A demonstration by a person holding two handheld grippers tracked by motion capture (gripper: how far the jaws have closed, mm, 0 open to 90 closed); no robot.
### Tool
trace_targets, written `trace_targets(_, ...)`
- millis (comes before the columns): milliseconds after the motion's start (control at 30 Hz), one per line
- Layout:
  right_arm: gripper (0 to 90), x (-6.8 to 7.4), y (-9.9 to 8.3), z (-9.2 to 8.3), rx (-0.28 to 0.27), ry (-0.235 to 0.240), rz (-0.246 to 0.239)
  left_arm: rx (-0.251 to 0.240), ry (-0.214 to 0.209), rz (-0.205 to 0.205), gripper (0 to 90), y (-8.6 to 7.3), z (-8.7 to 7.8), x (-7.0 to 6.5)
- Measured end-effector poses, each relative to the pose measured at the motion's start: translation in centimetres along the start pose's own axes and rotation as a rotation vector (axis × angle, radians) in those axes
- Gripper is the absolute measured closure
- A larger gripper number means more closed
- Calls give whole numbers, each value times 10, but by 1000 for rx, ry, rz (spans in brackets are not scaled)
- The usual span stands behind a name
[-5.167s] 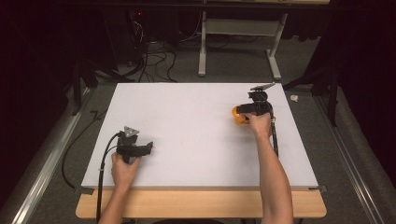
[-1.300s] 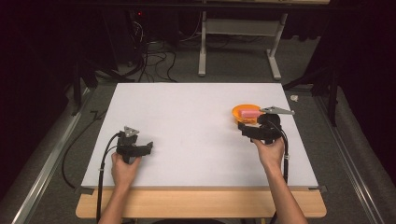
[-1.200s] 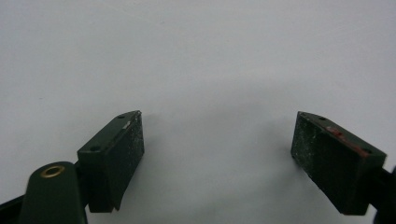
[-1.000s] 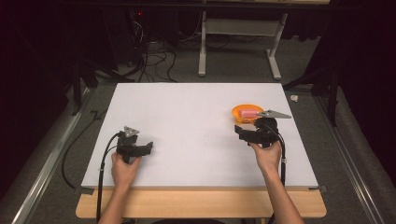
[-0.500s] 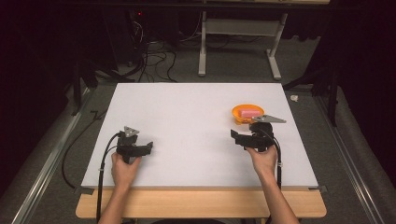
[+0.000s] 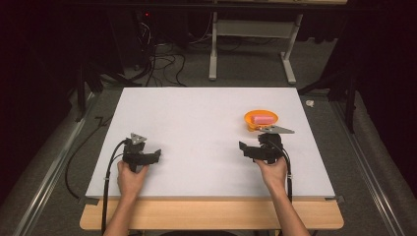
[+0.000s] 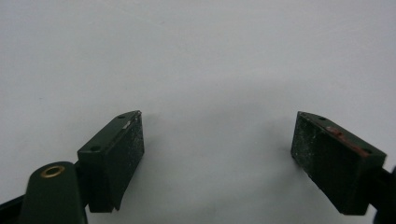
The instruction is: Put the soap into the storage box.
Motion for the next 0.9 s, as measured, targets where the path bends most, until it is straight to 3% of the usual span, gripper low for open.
trace_targets(267, 196, 1, -10, 13, 37, -14, -30, 0, 0, 0, 176, 0, 0, 0)
trace_targets(900, 197, 1, -31, 36, 95, -37, -35, 0, 0, 1, 176, 0, 0, 0)
Point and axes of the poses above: each handheld gripper's, and its own axes: z roughly forward along the jaws, y roughly out of its top, x roughly to its left, the point moved 5 cm from there along z, roughly forward along the jaws, and after that the axes turned 1 degree about -x, right-handed, at the moved point
